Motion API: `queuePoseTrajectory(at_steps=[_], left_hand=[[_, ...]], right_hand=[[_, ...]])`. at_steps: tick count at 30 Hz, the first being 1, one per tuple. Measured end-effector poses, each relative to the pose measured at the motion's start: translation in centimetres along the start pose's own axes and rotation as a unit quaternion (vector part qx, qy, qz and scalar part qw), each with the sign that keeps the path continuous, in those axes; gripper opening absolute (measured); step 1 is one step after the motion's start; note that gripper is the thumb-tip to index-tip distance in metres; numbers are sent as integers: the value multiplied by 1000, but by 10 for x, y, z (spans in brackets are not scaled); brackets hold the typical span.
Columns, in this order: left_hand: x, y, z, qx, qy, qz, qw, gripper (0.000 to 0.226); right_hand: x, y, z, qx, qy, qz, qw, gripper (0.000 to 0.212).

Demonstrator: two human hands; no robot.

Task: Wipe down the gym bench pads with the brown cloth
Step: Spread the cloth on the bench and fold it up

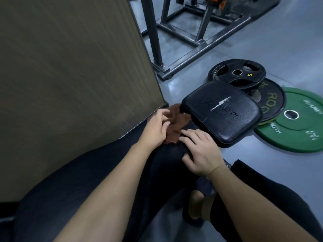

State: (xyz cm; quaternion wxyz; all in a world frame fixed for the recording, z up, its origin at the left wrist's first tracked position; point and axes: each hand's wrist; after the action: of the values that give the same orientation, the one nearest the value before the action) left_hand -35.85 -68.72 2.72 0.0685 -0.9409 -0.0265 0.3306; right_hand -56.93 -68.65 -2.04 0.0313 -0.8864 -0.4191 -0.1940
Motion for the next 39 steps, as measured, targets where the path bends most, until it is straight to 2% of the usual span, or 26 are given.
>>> queuePoseTrajectory(at_steps=[3,7,10,13,15,17,19,21,23,25,29,31,33,34,36,39], left_hand=[[10,-61,-8,36,67,-32,997,42],[23,-151,-21,84,106,-93,986,62],[25,-201,-36,135,134,-100,977,81],[27,-244,-41,104,173,-87,976,90],[35,-272,-38,46,181,-77,979,83],[47,-295,-31,0,190,-61,980,67],[58,-308,-22,-8,206,-40,978,51],[66,-312,-14,10,211,-41,977,46],[67,-311,-7,35,196,-76,977,51],[64,-307,-3,25,196,-105,975,51],[45,-292,-5,-5,302,-130,944,29],[35,-285,-8,2,323,-142,936,23],[33,-282,-10,12,300,-149,942,23],[34,-284,-13,17,254,-153,955,23],[40,-294,-23,44,98,-173,979,23],[48,-315,-41,85,-47,-189,977,8]], right_hand=[[6,0,-4,1,-16,14,1000,53],[22,1,-7,20,-28,29,999,52],[58,4,-12,46,-39,-59,996,53],[112,6,-9,96,-38,-174,979,52],[141,-1,2,146,-30,-216,965,49],[154,-8,11,174,-32,-231,957,49],[156,-10,11,191,-12,-199,961,48],[154,-10,10,197,2,-156,968,49],[153,-15,10,164,-30,-152,974,46],[150,-22,12,130,-100,-158,974,40],[151,-28,14,86,-210,-139,964,34],[163,-27,14,58,-245,-149,956,20],[175,-26,17,59,-244,-159,955,15],[181,-26,17,71,-223,-156,960,9],[181,-30,16,110,-142,-146,973,15],[181,-43,2,141,12,-90,986,11]])
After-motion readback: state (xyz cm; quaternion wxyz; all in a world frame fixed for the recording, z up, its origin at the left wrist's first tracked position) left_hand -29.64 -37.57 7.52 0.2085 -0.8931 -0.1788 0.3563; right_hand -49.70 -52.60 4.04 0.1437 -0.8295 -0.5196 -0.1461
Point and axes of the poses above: each hand's wrist, its own y-axis towards the middle knuckle, its own z-axis out of the palm, x = y × z, and after that the axes turned 12 degrees about x, right-handed
